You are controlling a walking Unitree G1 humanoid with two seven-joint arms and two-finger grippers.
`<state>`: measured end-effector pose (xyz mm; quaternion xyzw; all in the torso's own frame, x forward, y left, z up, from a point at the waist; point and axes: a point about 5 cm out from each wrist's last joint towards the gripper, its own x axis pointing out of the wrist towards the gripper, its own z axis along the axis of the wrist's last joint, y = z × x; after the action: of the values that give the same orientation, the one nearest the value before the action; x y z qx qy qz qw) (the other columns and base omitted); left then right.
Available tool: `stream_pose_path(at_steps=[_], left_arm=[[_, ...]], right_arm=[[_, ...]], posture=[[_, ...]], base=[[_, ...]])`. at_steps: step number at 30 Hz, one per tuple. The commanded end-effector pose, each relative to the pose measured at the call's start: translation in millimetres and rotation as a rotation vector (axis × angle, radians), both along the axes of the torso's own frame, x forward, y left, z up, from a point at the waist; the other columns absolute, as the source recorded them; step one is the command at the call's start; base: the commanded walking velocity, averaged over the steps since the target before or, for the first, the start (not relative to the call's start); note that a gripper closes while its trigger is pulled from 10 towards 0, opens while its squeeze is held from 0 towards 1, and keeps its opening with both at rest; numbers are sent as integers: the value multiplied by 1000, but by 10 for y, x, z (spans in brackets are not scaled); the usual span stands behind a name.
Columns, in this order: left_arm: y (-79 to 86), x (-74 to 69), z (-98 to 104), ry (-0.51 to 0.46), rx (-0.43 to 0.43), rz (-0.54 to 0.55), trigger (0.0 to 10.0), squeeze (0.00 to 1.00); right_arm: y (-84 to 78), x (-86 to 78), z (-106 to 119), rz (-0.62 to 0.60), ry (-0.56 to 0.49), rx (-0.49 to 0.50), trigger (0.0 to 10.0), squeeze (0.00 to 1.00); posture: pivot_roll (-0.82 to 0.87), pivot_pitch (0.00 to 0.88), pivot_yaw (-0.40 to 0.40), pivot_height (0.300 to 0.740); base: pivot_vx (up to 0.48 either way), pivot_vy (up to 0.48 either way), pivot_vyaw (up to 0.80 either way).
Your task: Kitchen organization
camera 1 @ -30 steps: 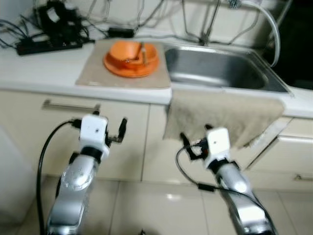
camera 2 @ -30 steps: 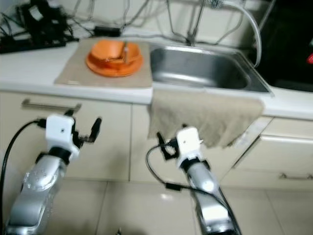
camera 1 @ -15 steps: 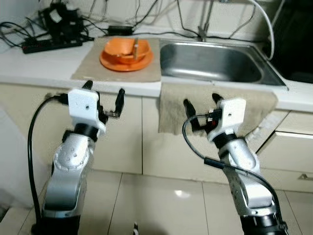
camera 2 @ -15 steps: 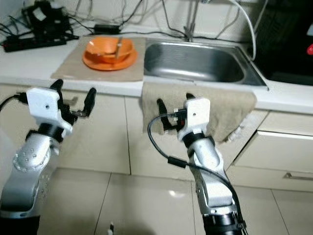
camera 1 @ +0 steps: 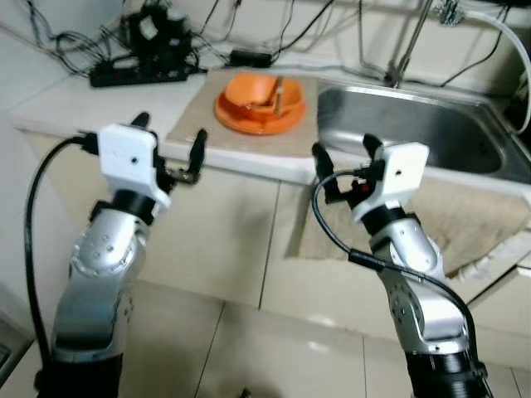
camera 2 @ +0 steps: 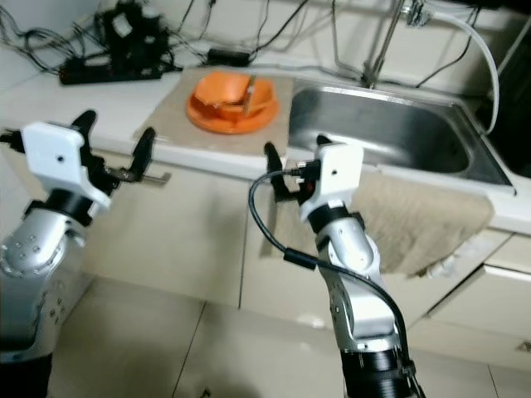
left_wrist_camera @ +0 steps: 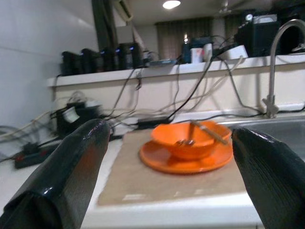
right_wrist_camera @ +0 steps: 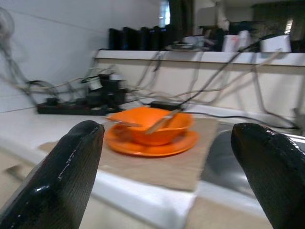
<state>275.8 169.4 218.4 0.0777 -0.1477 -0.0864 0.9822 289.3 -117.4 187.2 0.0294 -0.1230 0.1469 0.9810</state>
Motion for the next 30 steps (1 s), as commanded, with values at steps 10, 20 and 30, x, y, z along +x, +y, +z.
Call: stream_pose_path(at_steps=[10,20,30], left_arm=[[-195,30,127,-13,-10,-100,10000,0],[-196,39,215,-30,-9,-105,10000,0],[-217,48,318,-53,-11,-121,10000,0]], right_arm=[[-104,-1,121,-14,-30,2,10000,0],[-113,-12,180,-14,-43,6,10000,0],[-153,14,209,-1,-23,-6,10000,0]], posture=[[-17,0,-27,740],[-19,0,-22,740],[-23,0,-21,740]], base=[[418,0,-46],[419,0,-320],[418,0,0]])
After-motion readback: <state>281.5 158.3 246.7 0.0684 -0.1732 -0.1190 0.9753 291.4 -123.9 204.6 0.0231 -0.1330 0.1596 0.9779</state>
